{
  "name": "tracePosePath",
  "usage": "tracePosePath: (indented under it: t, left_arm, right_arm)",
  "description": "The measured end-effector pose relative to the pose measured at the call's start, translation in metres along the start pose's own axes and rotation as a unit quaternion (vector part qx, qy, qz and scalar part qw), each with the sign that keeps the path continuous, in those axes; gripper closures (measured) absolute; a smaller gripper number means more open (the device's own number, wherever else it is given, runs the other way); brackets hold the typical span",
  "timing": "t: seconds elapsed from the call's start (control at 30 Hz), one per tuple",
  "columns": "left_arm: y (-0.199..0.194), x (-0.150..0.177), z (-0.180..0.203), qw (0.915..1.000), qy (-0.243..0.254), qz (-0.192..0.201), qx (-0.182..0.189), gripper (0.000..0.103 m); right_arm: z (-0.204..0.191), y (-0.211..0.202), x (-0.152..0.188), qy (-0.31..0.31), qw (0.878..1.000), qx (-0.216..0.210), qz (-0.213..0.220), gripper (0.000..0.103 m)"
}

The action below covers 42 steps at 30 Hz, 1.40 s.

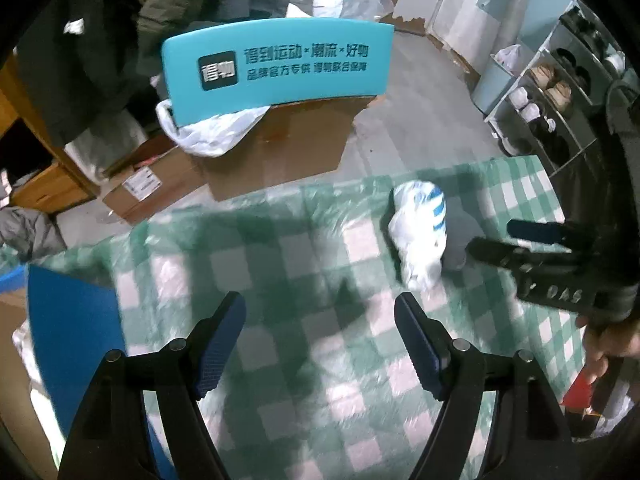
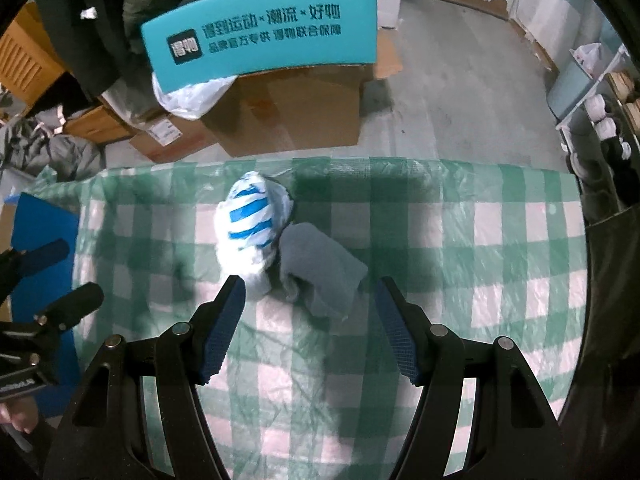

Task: Organize soft objects
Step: 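Grasp the white-and-blue sock with the left tool while the right tool grasps the grey sock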

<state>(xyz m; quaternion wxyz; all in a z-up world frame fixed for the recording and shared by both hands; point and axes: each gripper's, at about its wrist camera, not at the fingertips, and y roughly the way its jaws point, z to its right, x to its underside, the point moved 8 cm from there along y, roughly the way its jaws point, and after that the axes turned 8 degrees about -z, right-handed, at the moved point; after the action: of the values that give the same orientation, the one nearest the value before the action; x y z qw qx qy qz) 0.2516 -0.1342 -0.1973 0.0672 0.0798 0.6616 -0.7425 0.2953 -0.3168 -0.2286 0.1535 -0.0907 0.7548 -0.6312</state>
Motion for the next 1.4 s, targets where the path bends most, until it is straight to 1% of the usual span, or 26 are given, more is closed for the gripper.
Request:
tracePosePath:
  t: [0.17,0.27,0.4,0.57,0.63,0.67,0.73,0.77,0.8,1.07,1.13,1.2,1.3,1.4]
  left_arm:
    - [0.013,-0.018,0.007,0.9999,0.011,0.001,-0.002,0.025]
    - [0.022,-0.026,0.011,0.9999,0.011,-0.001,0.003,0.025]
    - [0.031,-0.033,0.017,0.9999,0.013,-0.003,0.011,0.025]
    - [0.037,-0.036,0.024,0.9997,0.01,-0.008,0.022,0.025]
    - [0.039,-0.037,0.026,0.9996,0.009,-0.01,0.024,0.025]
    - [0.04,-0.038,0.027,0.9996,0.008,-0.01,0.024,0.025]
    - [0.042,-0.039,0.03,0.9996,0.009,-0.012,0.023,0.025]
    - [0.043,-0.039,0.032,0.9996,0.009,-0.013,0.024,0.025]
    - [0.044,-0.039,0.034,0.9996,0.008,-0.015,0.022,0.025]
    - [0.056,-0.039,0.055,0.9994,0.013,-0.024,0.023,0.022]
    - [0.061,-0.04,0.058,0.9994,0.013,-0.027,0.018,0.021]
    - [0.068,-0.039,0.06,0.9993,0.008,-0.034,0.014,0.017]
    - [0.076,-0.038,0.065,0.999,0.003,-0.038,0.022,0.017]
    - [0.082,-0.039,0.068,0.9992,0.003,-0.038,0.013,0.017]
  right_arm:
    - [0.002,0.018,-0.006,0.001,1.0,0.0,-0.012,0.035]
    - [0.003,0.027,-0.006,0.0,1.0,0.005,-0.021,0.035]
    - [0.006,0.032,-0.009,-0.004,1.0,0.009,-0.023,0.035]
    - [0.01,0.04,-0.009,-0.002,0.999,0.013,-0.034,0.036]
    - [0.012,0.043,-0.008,0.001,0.999,0.014,-0.04,0.047]
    - [0.012,0.044,-0.007,0.002,0.999,0.012,-0.042,0.055]
    - [0.013,0.041,-0.005,0.0,0.999,0.011,-0.04,0.06]
    - [0.014,0.04,-0.004,-0.001,0.999,0.01,-0.04,0.067]
    - [0.015,0.039,-0.003,0.0,0.999,0.009,-0.039,0.07]
    - [0.036,0.033,0.007,0.018,0.999,0.003,-0.037,0.079]
    - [0.043,0.032,0.01,0.027,0.999,0.002,-0.037,0.079]
    - [0.047,0.03,0.01,0.034,0.999,0.0,-0.035,0.08]
    - [0.05,0.025,0.01,0.037,0.999,-0.005,-0.029,0.08]
    - [0.051,0.023,0.01,0.036,0.999,-0.009,-0.025,0.081]
